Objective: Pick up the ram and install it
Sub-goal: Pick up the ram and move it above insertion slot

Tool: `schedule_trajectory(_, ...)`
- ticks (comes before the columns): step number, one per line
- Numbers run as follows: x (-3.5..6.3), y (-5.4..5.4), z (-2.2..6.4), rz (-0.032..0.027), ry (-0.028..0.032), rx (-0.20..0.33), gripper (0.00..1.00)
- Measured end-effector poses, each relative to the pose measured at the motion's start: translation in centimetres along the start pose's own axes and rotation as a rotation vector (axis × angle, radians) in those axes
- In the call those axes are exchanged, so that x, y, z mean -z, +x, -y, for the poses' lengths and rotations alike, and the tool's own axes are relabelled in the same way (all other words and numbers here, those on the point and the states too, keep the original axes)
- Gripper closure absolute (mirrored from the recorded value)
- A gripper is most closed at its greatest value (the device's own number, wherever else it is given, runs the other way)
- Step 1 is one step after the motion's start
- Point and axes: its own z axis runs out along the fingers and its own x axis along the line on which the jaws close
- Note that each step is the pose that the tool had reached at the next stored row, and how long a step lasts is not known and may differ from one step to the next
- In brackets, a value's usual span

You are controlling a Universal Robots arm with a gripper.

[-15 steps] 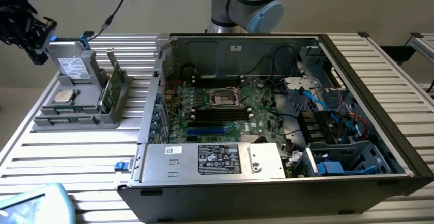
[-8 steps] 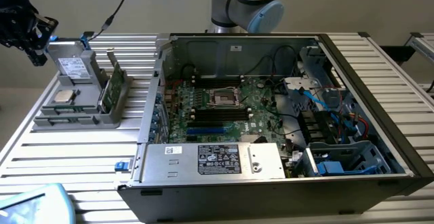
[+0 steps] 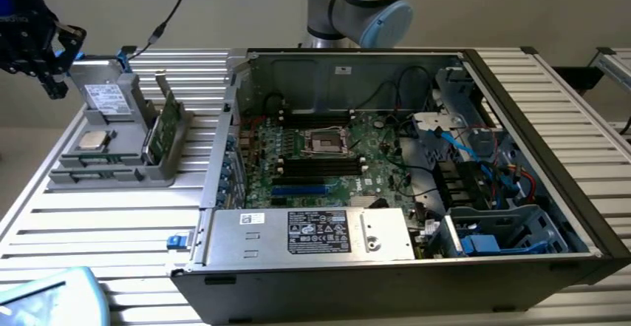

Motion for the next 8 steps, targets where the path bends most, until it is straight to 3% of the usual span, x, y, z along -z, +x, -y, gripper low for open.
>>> schedule_trajectory(4,-0.03,0.0,0.0,-0.0037,0.0027,0.074,0.89)
schedule_trajectory(6,-0.04,0.01,-0.01,-0.005,0.0013,0.109,0.89)
schedule_trajectory(8,-0.03,-0.01,0.0,-0.0065,-0.004,0.138,0.89)
